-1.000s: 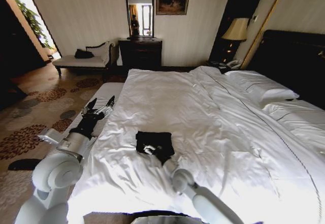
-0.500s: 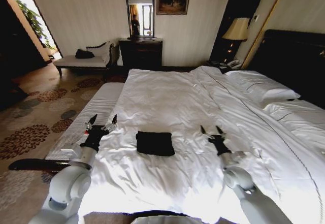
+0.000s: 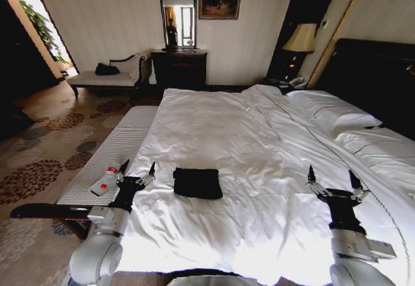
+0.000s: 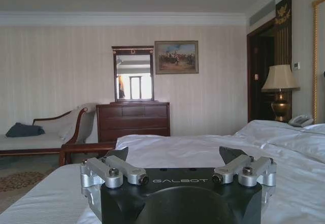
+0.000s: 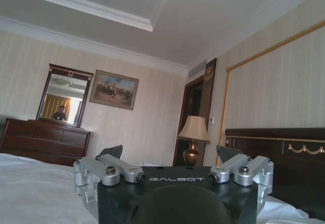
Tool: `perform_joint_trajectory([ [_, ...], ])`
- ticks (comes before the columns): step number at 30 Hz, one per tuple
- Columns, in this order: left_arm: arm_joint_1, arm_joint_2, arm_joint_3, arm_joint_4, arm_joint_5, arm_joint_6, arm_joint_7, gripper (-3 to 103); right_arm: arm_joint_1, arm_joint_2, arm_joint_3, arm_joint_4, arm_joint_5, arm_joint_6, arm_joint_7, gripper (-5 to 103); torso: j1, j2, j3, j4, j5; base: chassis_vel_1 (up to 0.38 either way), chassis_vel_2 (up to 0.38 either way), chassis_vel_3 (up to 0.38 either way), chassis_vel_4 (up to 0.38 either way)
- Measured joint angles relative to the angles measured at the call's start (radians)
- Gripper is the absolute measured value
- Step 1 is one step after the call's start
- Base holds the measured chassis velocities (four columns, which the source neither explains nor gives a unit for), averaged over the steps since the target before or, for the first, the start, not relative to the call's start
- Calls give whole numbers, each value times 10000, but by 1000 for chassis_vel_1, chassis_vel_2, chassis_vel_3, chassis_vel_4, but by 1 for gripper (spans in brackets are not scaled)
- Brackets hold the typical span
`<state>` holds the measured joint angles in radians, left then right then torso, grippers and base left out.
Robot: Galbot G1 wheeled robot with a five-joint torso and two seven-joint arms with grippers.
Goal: Fold the clothes on the bed.
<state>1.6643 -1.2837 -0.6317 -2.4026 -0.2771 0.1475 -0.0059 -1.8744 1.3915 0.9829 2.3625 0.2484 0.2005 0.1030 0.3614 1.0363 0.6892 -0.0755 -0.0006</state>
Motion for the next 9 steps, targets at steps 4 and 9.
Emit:
perform_joint_trajectory([
  [4,18,14,0,-25,-17,0,5,100,-13,0,-31,17,8,-30,-19,100,0,0,0,0,-1,0,0,0,0],
  [9,9,23,0,-27,-42,0,5,100,15,-18,-70,3,43,-37,-22,100,1,0,1,0,1,0,0,0,0],
])
